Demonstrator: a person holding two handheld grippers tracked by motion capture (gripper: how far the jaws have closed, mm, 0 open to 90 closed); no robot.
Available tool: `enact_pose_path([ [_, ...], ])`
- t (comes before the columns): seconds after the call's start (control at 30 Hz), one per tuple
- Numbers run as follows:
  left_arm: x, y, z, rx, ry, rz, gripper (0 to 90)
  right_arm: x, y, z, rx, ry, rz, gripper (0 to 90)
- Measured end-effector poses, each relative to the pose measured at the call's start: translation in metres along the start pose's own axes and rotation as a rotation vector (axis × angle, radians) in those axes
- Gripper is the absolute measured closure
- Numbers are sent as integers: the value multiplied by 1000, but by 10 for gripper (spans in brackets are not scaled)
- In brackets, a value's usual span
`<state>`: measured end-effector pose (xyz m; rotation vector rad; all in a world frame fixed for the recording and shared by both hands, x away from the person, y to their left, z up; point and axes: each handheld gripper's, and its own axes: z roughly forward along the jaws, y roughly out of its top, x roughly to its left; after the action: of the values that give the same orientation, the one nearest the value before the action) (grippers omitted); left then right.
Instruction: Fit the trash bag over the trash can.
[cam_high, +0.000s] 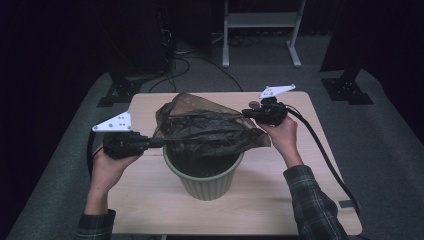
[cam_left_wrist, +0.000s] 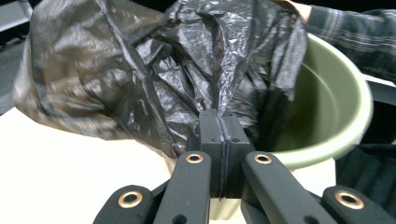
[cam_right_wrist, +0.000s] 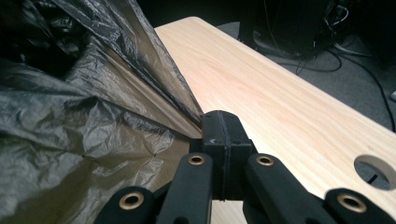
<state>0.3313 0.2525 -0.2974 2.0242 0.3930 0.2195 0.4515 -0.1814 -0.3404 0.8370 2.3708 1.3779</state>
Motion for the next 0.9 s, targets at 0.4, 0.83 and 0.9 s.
enact_pose_path([
  [0.4,-9,-38,-15,40,-1,-50,900,-9,-29,-8,40,-10,31,900],
  [0.83,-24,-22,-30,-31,50,-8,442,-11,-20,-43,-38,-8,39,602],
  [0.9,-27,-16,-33,-41,58,6,372,-12,-15,-54,-61,-1,50,549],
])
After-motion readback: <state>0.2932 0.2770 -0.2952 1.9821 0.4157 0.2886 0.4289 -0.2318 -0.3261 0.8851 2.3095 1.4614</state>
